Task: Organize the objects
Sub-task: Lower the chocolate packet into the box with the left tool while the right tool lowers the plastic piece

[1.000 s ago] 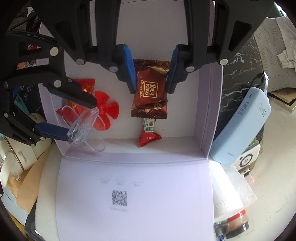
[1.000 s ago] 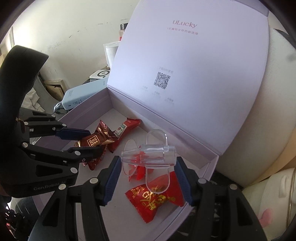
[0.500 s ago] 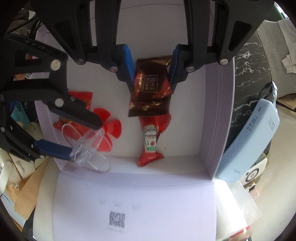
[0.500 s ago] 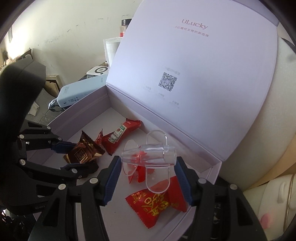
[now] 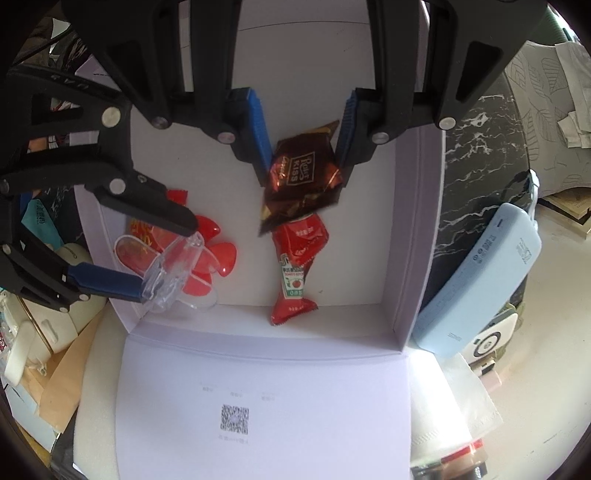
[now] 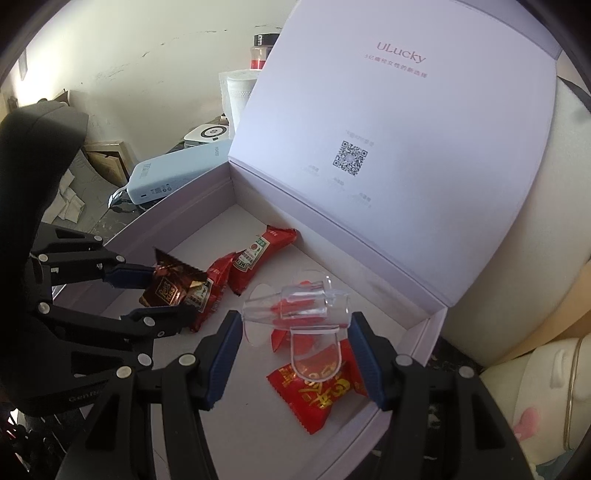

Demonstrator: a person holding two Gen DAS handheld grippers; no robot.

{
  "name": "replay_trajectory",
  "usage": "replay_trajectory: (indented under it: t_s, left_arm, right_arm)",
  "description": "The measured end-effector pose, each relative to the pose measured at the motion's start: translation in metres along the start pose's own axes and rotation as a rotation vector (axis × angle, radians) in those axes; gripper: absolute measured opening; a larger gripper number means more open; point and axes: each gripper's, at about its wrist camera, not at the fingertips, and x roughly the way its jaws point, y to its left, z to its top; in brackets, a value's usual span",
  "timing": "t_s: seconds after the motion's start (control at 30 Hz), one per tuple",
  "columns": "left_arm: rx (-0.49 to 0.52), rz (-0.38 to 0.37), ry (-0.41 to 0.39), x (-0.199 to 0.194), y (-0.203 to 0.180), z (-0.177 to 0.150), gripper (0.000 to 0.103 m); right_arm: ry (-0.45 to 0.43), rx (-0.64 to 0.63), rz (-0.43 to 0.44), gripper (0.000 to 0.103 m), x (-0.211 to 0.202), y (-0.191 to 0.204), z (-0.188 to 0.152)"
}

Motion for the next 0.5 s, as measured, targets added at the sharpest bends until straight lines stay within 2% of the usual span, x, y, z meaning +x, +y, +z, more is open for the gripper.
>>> replay_trajectory:
  t_s: [0.27, 0.5]
  left_arm:
    - [-0.035, 0.009, -0.047, -0.022, 0.004, 0.000, 0.032]
    - [-0.038, 0.019, -0.085, -0.045, -0.005, -0.003, 0.032]
  right_arm:
    - [-0.009, -0.027, -0.045, 0.062, -0.013, 0.006, -0.001]
    - [-0.033, -0.011, -0.051, 0.065, -0.029, 0.008, 0.001]
